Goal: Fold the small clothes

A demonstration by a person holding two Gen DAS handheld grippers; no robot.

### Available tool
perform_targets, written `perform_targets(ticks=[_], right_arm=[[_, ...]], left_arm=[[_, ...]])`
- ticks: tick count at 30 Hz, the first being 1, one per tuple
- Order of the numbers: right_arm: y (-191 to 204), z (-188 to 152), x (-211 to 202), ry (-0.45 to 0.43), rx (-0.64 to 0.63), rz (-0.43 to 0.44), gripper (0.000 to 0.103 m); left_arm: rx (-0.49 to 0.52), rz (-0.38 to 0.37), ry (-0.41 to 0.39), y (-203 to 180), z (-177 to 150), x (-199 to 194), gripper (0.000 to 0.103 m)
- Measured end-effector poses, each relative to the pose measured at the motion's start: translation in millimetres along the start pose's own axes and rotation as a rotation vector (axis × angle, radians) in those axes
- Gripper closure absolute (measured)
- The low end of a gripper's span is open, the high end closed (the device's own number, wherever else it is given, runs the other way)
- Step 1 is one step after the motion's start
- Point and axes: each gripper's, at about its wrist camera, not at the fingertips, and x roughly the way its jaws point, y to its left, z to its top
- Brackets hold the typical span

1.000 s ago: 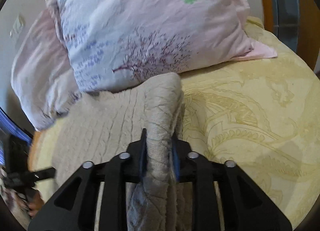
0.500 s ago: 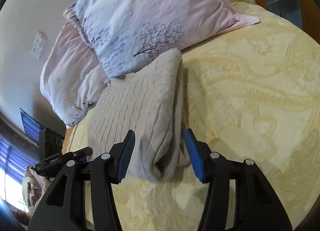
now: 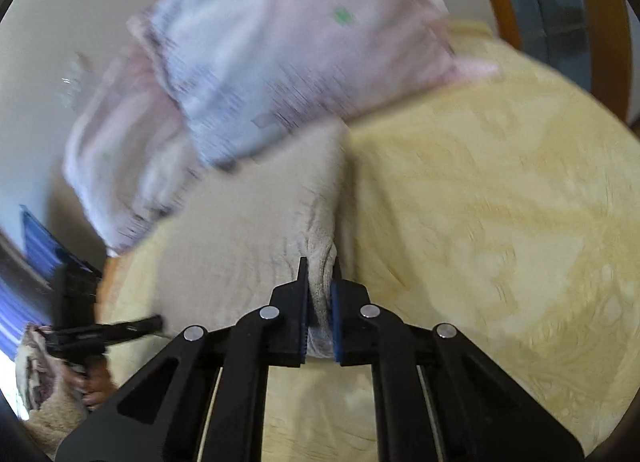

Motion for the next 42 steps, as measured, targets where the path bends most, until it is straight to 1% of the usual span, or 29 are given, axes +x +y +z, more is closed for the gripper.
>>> perform_targets(ticks=[1, 2, 4, 5, 6, 7, 8, 9, 10, 13, 15, 18, 20, 21, 22, 24, 26, 27, 29, 30, 31, 32, 34, 36, 38, 39, 41, 42], right_arm=[[-5.0, -2.9, 8.1, 0.025, 0.013, -0.016, 0.094], [-8.2, -5.9, 12.0, 0.036, 0.026, -0.011, 0.094], [-11.4, -4.0, 12.0, 0.042, 0.055, 0.022, 0.092], [-10.7, 0.2, 9.2, 0.046, 0.059, 0.030, 0.090], [-10.6, 3.5, 5.8, 0.042, 0.063, 0.037, 0.079], [-11.0, 7.9, 2.6, 0.035, 0.069, 0.036, 0.059], [-12.4, 16.0, -1.8, 0.015, 0.083, 0.037, 0.048], [-13.4, 21.4, -4.5, -0.004, 0.094, 0.045, 0.035], [-14.0, 30.3, -4.9, -0.023, 0.108, 0.063, 0.035], [-14.3, 54.5, 10.1, -0.018, 0.143, 0.108, 0.035], [-16.0, 67.5, 27.1, 0.001, 0.158, 0.092, 0.036], [-18.5, 77.1, 51.5, 0.046, 0.188, 0.109, 0.044], [-16.6, 78.3, 63.6, 0.073, 0.182, 0.107, 0.062], [-12.6, 77.8, 70.3, 0.089, 0.157, 0.094, 0.093], [-8.1, 77.9, 72.4, 0.084, 0.135, 0.094, 0.094], [3.5, 82.0, 61.7, 0.011, 0.067, 0.081, 0.094], [13.6, 87.6, 48.4, -0.072, 0.018, 0.066, 0.095], [14.9, 89.5, 48.0, -0.084, 0.008, 0.045, 0.095], [11.8, 89.7, 57.4, -0.063, -0.002, -0.024, 0.095], [5.6, 86.0, 70.2, -0.018, 0.014, -0.065, 0.095], [0.3, 82.3, 79.9, 0.016, 0.033, -0.088, 0.095], [-5.5, 78.7, 87.5, 0.040, 0.054, -0.095, 0.095], [-10.6, 74.8, 93.3, 0.041, 0.078, -0.104, 0.095], [-8.1, 76.0, 93.9, 0.047, 0.076, -0.113, 0.095], [-5.1, 78.4, 91.3, 0.049, 0.075, -0.114, 0.093], [-5.0, 78.8, 87.8, 0.045, 0.084, -0.109, 0.088], [-9.7, 78.8, 73.2, 0.035, 0.122, -0.085, 0.072], [-13.2, 79.1, 67.7, 0.033, 0.143, -0.072, 0.050]], left_arm=[[-0.008, -0.001, 0.007, 2.6, -0.2, 2.3, 0.089], [-0.018, -0.001, 0.013, 5.0, 0.7, 3.7, 0.088], [-0.020, -0.005, 0.020, 5.0, 1.4, 2.7, 0.087], [-0.013, -0.002, 0.023, 3.6, 1.4, 0.3, 0.084], [-0.006, -0.005, 0.022, 1.8, 2.3, -4.4, 0.082], [-0.004, -0.003, 0.008, 0.8, 4.4, -8.7, 0.077], [-0.009, -0.002, -0.019, 1.5, 8.9, -16.1, 0.061], [-0.021, 0.002, -0.041, 3.2, 13.0, -21.6, 0.050], [-0.043, 0.011, -0.074, 5.0, 20.3, -25.9, 0.041], [-0.079, 0.031, -0.100, 10.2, 37.7, -27.0, 0.038], [-0.087, 0.053, -0.097, 9.3, 49.4, -20.1, 0.036], [-0.055, 0.116, -0.109, 4.3, 62.1, -9.4, 0.030], [-0.040, 0.142, -0.113, 2.2, 67.0, -2.7, 0.027], [-0.038, 0.151, -0.116, 1.0, 68.6, 0.3, 0.027], [-0.036, 0.152, -0.113, -0.5, 69.8, 3.3, 0.026], [-0.022, 0.161, -0.114, -4.8, 69.5, 5.6, 0.024], [0.004, 0.189, -0.130, -9.8, 70.8, 8.0, 0.020], [0.019, 0.209, -0.143, -12.7, 71.6, 9.1, 0.020], [0.034, 0.227, -0.154, -16.0, 74.5, 13.2, 0.019], [0.040, 0.233, -0.152, -17.7, 75.1, 16.4, 0.019], [0.042, 0.241, -0.149, -17.8, 74.6, 17.6, 0.019], [0.046, 0.247, -0.148, -19.0, 73.6, 18.7, 0.018], [0.053, 0.255, -0.150, -20.9, 73.0, 20.5, 0.018], [0.062, 0.272, -0.157, -24.4, 73.1, 21.3, 0.017], [0.069, 0.272, -0.157, -27.0, 73.3, 21.8, 0.016], [0.069, 0.263, -0.154, -27.6, 72.9, 21.4, 0.016], [0.059, 0.243, -0.151, -27.1, 73.3, 21.2, 0.012], [0.047, 0.232, -0.151, -25.4, 73.9, 20.5, 0.012]])
